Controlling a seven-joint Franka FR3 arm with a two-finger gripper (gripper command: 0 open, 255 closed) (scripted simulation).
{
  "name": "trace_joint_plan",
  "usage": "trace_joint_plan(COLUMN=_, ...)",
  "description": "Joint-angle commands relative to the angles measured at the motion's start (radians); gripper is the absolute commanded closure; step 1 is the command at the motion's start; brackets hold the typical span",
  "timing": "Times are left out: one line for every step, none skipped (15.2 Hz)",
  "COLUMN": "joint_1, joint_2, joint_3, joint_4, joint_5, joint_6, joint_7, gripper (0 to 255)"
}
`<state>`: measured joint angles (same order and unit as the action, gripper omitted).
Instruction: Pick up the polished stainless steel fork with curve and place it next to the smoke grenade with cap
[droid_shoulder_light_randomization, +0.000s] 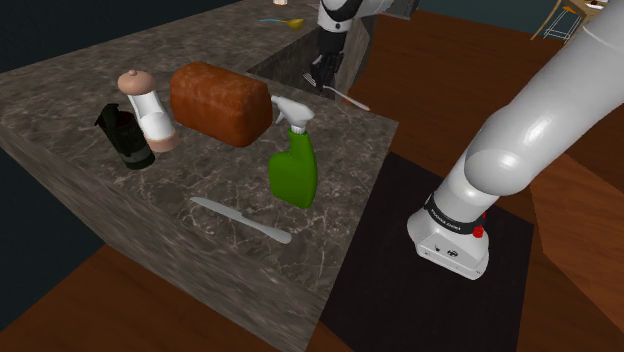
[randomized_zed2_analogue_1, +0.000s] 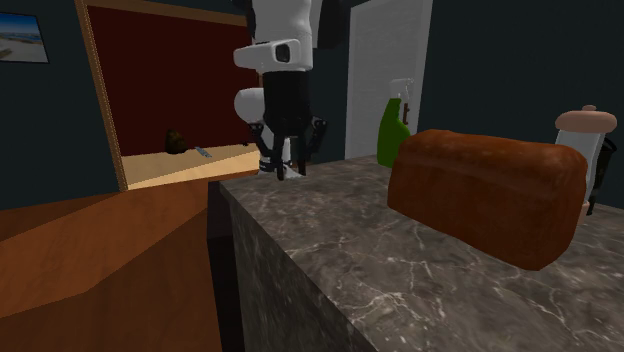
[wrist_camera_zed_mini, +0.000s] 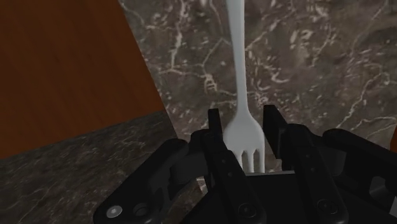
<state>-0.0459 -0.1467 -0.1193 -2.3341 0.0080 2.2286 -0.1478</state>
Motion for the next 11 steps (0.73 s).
trace_joint_plan(joint_1=0.0, joint_2=-0.013, joint_3=0.001, joint_4=0.016, joint_5=-0.002, joint_6=-0.029, joint_7=0.002, gripper=255)
trace_joint_plan(joint_1=0.0, joint_2=-0.019, joint_3=0.001, joint_4=0.024, joint_5=-0.003, joint_6=-0.043, joint_7=0.003, gripper=255)
trace_joint_plan(joint_1=0.0, joint_2=-0.025, joint_3=0.001, joint_4=0.032, joint_5=-0.004, joint_6=-0.057, joint_7=0.004, gripper=255)
trace_joint_plan(joint_1=0.0, joint_2=-0.03, joint_3=0.002, joint_4=0.04, joint_5=-0.004, joint_6=-0.071, joint_7=0.004, gripper=255)
trace_joint_plan(joint_1=-0.001, joint_2=-0.036, joint_3=0.002, joint_4=0.049, joint_5=-0.005, joint_6=-0.085, joint_7=0.005, gripper=255)
trace_joint_plan(joint_1=-0.001, joint_2=-0.041, joint_3=0.002, joint_4=0.057, joint_5=-0.006, joint_6=-0.098, joint_7=0.006, gripper=255)
trace_joint_plan(joint_1=-0.001, joint_2=-0.046, joint_3=0.003, joint_4=0.066, joint_5=-0.006, joint_6=-0.112, joint_7=0.007, gripper=255)
trace_joint_plan(joint_1=-0.001, joint_2=-0.051, joint_3=0.003, joint_4=0.075, joint_5=-0.007, joint_6=-0.126, joint_7=0.007, gripper=255)
trace_joint_plan(joint_1=-0.001, joint_2=-0.055, joint_3=0.003, joint_4=0.084, joint_5=-0.008, joint_6=-0.14, joint_7=0.008, gripper=255)
trace_joint_plan(joint_1=-0.001, joint_2=-0.06, joint_3=0.004, joint_4=0.094, joint_5=-0.008, joint_6=-0.153, joint_7=0.009, gripper=255)
trace_joint_plan(joint_1=-0.001, joint_2=-0.064, joint_3=0.004, joint_4=0.103, joint_5=-0.009, joint_6=-0.167, joint_7=0.009, gripper=255)
